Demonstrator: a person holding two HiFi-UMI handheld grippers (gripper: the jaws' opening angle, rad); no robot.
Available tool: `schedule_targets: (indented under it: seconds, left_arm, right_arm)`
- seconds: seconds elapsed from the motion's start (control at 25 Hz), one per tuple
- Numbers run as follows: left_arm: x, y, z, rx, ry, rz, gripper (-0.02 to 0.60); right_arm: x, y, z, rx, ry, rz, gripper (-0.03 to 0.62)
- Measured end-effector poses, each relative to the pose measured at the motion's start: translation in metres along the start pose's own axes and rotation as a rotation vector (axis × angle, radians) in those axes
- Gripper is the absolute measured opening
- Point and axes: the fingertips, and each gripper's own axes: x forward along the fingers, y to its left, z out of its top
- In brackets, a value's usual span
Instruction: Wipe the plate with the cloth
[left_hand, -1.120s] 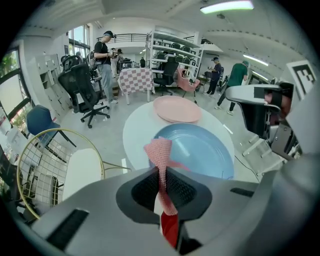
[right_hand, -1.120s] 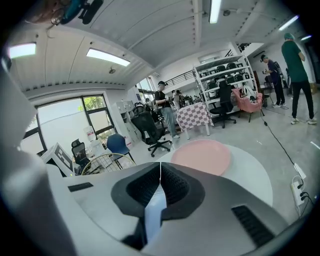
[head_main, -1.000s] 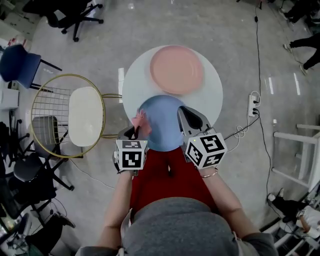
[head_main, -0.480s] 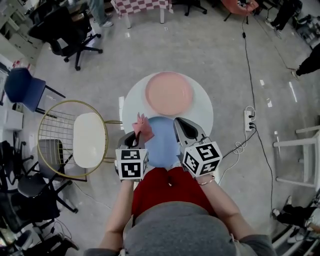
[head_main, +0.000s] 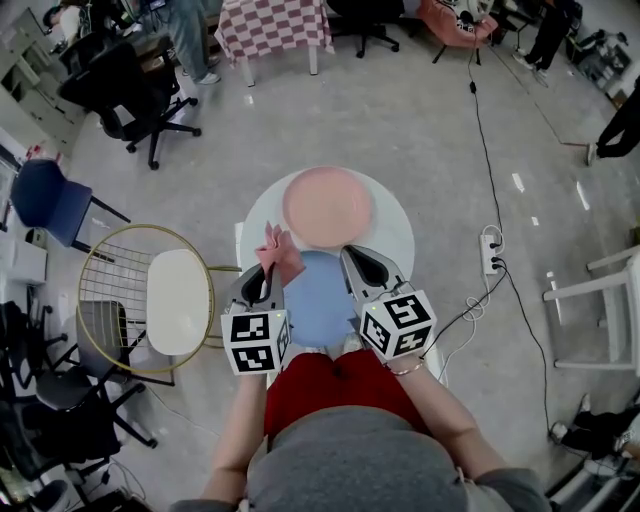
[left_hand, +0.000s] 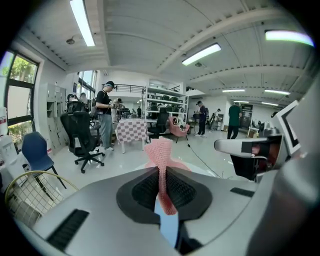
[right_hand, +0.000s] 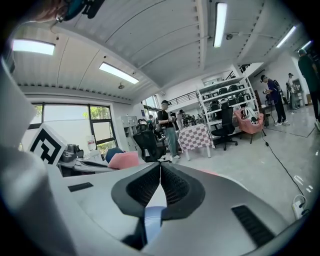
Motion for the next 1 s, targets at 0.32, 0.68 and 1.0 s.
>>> schedule_targets:
  seconds: [0.32, 0.68, 1.0]
  left_arm:
    - [-0.012, -0.014, 0.023, -0.003, -0.094, -0.02, 0.029]
    - [-0.027, -0.031, 0.047, -0.003, -0.197, -0.05, 0.029]
    - [-0.03, -0.035, 0.059, -0.008, -0.225, -0.061, 0.029]
  right_arm:
    - [-0.014, 0.001, 0.021, -0.031, -0.062, 0.002, 0.029]
    - [-0.024, 0.011, 0.03, -0.09, -0.083, 0.029, 0.028]
    - [-0.025, 0.011, 0.033, -0.113, -0.083, 0.029, 0.028]
